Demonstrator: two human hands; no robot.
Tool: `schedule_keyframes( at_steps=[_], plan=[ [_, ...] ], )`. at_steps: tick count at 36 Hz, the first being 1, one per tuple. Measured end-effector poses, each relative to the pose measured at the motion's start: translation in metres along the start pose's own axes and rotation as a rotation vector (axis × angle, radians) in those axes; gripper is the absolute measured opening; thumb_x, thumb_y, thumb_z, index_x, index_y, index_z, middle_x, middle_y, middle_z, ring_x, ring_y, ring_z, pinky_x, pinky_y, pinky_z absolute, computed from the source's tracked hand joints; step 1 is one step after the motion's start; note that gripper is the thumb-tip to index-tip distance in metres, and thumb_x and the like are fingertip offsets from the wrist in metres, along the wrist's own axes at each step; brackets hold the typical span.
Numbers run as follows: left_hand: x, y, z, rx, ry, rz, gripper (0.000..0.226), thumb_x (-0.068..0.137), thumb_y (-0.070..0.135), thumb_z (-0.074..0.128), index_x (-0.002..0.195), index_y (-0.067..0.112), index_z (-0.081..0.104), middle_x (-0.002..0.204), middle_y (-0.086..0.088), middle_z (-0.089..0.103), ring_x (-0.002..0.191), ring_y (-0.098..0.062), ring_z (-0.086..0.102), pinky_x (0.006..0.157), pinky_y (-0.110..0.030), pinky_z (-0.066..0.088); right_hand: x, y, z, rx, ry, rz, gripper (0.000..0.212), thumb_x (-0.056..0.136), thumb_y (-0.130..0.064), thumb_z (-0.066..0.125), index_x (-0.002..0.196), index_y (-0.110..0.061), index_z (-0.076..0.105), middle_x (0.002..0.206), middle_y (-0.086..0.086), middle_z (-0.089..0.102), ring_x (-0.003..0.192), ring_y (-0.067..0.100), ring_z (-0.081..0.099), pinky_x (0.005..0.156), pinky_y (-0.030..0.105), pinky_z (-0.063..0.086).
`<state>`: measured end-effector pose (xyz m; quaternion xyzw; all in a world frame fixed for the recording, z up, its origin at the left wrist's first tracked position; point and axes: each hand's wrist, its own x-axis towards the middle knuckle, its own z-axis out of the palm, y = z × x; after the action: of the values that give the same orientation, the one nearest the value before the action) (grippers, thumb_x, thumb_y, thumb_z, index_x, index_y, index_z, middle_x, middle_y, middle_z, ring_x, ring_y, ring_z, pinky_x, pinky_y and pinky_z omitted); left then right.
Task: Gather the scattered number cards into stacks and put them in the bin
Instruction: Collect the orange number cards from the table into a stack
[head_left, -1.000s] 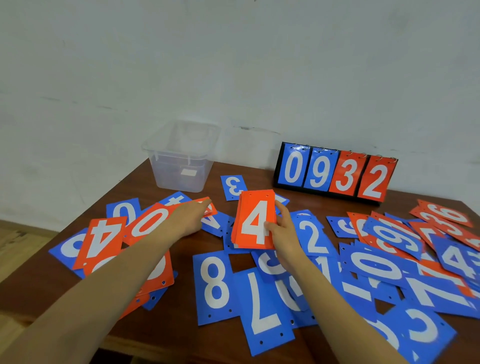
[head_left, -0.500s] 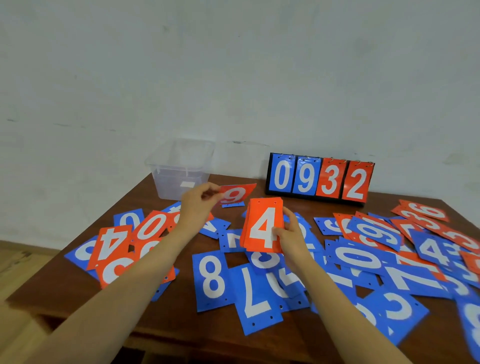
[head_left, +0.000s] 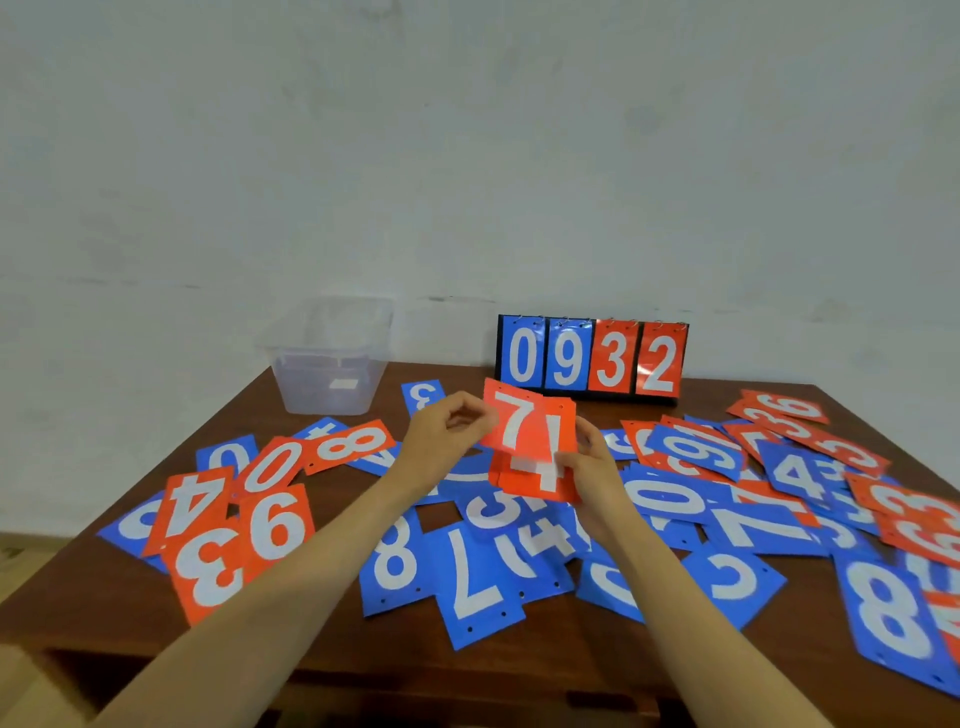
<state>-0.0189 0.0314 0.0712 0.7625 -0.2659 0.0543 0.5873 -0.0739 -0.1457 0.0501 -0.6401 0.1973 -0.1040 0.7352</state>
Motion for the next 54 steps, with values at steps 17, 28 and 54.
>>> schedule_keyframes(
  at_steps=[17, 28, 54],
  plan=[
    [-0.008, -0.029, 0.021, 0.198, -0.089, -0.024, 0.029, 0.088, 0.013, 0.064, 0.115, 0.02, 0.055, 0.123, 0.006, 0.053, 0.113, -0.008, 0.048, 0.089, -0.017, 0.041, 0.0, 0.008, 0.021, 0.006, -0.01, -0.067, 0.042, 0.101, -0.013, 0.039, 0.138, -0.033, 0.033, 0.11, 0.0, 0.056, 0.083, 0.012, 0.062, 0.064, 0.031, 0.055],
    [0.003, -0.068, -0.021, 0.212, 0.075, -0.181, 0.03, 0.088, 0.02, 0.064, 0.117, 0.019, 0.055, 0.121, 0.006, 0.05, 0.108, -0.005, 0.05, 0.084, -0.015, 0.045, 0.033, 0.032, 0.067, -0.105, -0.112, -0.117, 0.057, 0.095, -0.006, 0.05, 0.142, -0.031, 0.029, 0.138, 0.007, 0.047, 0.106, 0.022, 0.057, 0.064, 0.024, 0.054],
    [0.049, -0.153, -0.117, 1.288, -0.384, -0.436, 0.021, 0.099, 0.022, 0.044, 0.113, 0.012, 0.057, 0.104, -0.007, 0.064, 0.092, -0.019, 0.063, 0.07, -0.026, 0.045, 0.077, 0.065, 0.105, -0.218, -0.079, 0.055, 0.063, 0.1, -0.008, 0.036, 0.146, -0.044, 0.012, 0.135, 0.003, 0.047, 0.106, 0.021, 0.059, 0.075, 0.037, 0.056]
  ],
)
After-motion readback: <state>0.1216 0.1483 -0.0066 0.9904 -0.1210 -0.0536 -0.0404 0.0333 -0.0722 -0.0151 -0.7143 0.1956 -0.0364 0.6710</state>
